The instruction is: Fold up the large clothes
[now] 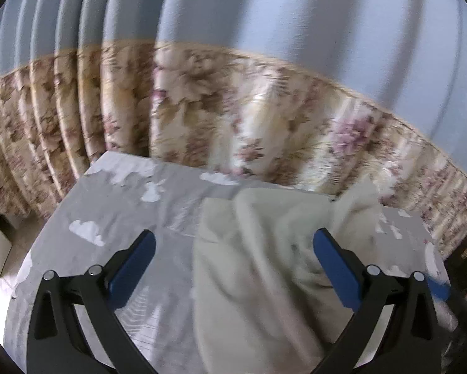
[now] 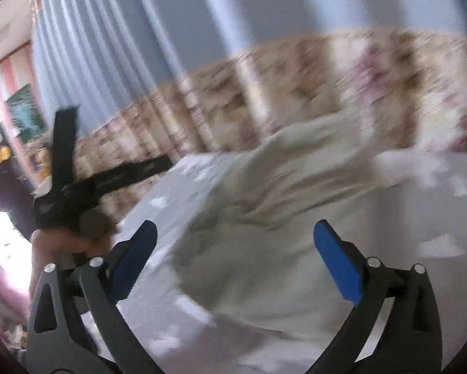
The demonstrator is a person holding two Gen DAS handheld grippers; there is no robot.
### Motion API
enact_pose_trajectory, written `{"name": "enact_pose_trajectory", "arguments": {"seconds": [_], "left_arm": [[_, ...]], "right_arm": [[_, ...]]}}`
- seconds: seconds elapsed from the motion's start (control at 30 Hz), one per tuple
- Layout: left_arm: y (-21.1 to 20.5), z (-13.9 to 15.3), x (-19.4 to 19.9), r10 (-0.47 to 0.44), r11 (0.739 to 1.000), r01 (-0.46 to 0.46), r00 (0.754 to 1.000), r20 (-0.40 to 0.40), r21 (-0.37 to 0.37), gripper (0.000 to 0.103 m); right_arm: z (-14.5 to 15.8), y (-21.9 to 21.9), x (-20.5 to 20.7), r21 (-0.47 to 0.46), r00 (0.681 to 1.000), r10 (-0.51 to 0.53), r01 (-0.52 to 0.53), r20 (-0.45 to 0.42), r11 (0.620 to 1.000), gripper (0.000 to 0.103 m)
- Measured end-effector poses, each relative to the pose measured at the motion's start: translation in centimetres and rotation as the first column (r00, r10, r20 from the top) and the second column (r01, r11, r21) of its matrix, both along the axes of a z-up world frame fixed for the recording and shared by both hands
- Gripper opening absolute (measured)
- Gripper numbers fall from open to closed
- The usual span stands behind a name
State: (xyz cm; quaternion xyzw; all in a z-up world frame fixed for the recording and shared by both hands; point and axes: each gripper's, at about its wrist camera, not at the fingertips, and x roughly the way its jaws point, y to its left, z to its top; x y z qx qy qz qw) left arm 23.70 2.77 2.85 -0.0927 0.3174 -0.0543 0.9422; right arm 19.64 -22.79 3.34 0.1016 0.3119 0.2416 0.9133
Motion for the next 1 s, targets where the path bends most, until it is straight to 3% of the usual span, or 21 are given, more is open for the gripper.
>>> {"name": "enact_pose_trajectory", "arguments": {"seconds": [0.07,0.2,0.33,0.43,0.47,0.6,0.67,0.83,1.0], "left_arm": [[-2.1,0.0,0.0,-0.038,0.999,0.038,0.999,-0.002,0.024,0.101],[-7.3,-1.4,0.5,-0.108,0.991,0.111,0.993,-0.039,0.081,0.101],[-10.3,-3.8,1.6,-0.103,0.983,0.115,0.991,-0.089,0.143,0.101],[-10.9,-5.7,2.8,-0.126,0.982,0.144,0.981,-0.145,0.119,0.101],[-11.0,-6.1,2.8,-0.138,0.982,0.154,0.980,-0.147,0.109,0.097],[-11.4,-6.3,2.5,-0.207,0.972,0.218,0.971,-0.118,0.083,0.029],[-11.5,-5.6,2.1,-0.224,0.969,0.231,0.971,-0.088,0.085,0.017],[-11.0,-2.6,0.6,-0.231,0.965,0.230,0.973,-0.005,0.127,0.013],[-8.0,-0.7,0.2,-0.150,0.970,0.141,0.988,0.032,0.198,0.013]], "right_arm": [[1.1,-2.7,0.2,-0.070,0.993,-0.110,0.112,0.042,0.991,0.100],[1.7,-6.9,1.8,-0.069,0.975,-0.215,0.218,0.049,0.974,0.100],[1.0,-8.4,2.4,-0.064,0.974,-0.220,0.223,0.049,0.973,0.100],[0.8,-7.5,2.5,-0.082,0.979,-0.197,0.202,0.058,0.976,0.100],[0.6,-7.1,2.7,-0.083,0.981,-0.187,0.192,0.057,0.978,0.100],[0.0,-6.5,2.8,-0.087,0.984,-0.173,0.175,0.035,0.981,0.100],[-0.3,-6.1,2.9,-0.093,0.986,-0.167,0.168,0.024,0.981,0.100],[-0.7,-4.9,2.7,-0.117,0.990,-0.139,0.142,0.029,0.983,0.100],[-1.8,-2.1,2.7,-0.179,0.996,-0.089,0.092,0.025,0.979,0.100]]}}
